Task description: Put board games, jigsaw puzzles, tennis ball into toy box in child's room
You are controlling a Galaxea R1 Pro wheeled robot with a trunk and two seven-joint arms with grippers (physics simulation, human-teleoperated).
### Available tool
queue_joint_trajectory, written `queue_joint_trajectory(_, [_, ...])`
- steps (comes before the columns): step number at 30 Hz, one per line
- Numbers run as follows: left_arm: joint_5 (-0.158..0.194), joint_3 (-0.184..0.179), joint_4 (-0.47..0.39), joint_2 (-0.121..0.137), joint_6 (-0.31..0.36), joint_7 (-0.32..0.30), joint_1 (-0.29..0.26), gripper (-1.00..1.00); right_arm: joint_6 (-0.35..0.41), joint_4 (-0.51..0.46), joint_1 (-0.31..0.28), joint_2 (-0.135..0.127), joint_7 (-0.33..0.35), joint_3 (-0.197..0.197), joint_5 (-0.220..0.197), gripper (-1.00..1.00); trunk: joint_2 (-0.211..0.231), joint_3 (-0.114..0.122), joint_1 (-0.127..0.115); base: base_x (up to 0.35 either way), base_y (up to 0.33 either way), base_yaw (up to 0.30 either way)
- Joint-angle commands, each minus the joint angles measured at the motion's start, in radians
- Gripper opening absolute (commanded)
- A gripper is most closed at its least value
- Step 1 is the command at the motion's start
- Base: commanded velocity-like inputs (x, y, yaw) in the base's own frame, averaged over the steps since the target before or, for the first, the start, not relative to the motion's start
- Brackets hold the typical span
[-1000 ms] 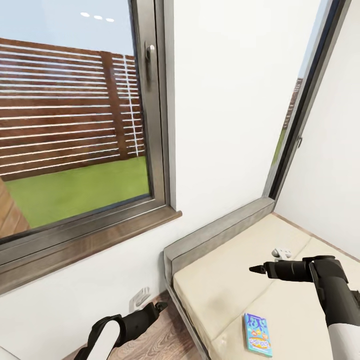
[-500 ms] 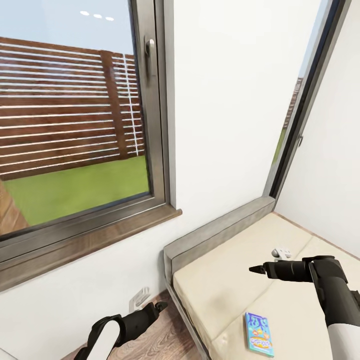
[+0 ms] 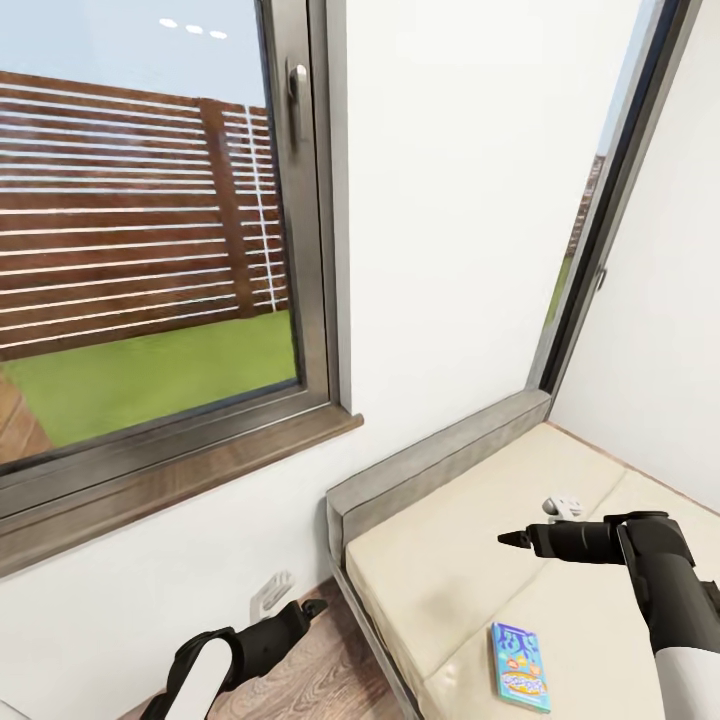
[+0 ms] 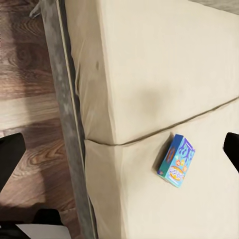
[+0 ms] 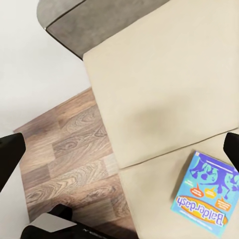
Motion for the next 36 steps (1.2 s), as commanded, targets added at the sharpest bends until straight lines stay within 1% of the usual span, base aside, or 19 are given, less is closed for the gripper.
queue_joint_trajectory(1, [0.011, 0.000, -0.001, 0.000, 0.002, 0.009, -0.001, 1.00, 0.005, -0.001, -0.001, 0.000, 0.010, -0.001, 0.009, 1.00, -0.008, -0.004, 0.004, 0.000, 0.000, -0.002])
queue_joint_trajectory(36, [0.009, 0.005, 0.004, -0.001, 0.002, 0.011, -0.001, 1.00, 0.004, -0.002, -0.001, -0.001, 0.013, 0.001, 0.010, 1.00, -0.253, -0.114, 0.138, 0.000, 0.000, 0.000])
